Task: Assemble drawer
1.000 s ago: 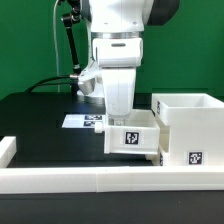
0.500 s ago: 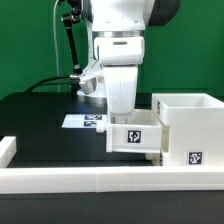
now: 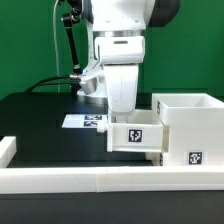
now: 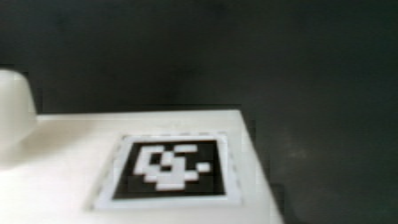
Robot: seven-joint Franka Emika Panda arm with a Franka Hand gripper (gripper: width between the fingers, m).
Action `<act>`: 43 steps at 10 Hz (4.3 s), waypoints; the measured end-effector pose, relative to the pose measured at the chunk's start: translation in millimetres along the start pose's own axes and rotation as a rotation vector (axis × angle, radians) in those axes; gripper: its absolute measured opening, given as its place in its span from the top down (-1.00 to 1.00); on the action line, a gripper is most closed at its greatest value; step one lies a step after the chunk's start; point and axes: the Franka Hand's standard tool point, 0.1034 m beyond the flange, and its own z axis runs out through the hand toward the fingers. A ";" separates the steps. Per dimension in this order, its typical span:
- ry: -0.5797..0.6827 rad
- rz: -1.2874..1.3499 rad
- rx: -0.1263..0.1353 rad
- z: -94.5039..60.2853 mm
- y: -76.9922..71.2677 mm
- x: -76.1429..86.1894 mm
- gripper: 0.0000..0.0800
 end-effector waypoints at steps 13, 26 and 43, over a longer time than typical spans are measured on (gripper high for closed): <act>0.004 -0.029 0.010 2.3 3.5 7.0 0.90; 0.006 0.012 0.005 -3.2 3.8 22.6 -0.47; 0.232 0.073 0.054 -15.4 48.8 -20.8 -0.62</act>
Offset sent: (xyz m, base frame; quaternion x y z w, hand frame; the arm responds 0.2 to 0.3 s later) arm 0.0000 0.0000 0.0000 0.0000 0.0000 0.0000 1.0000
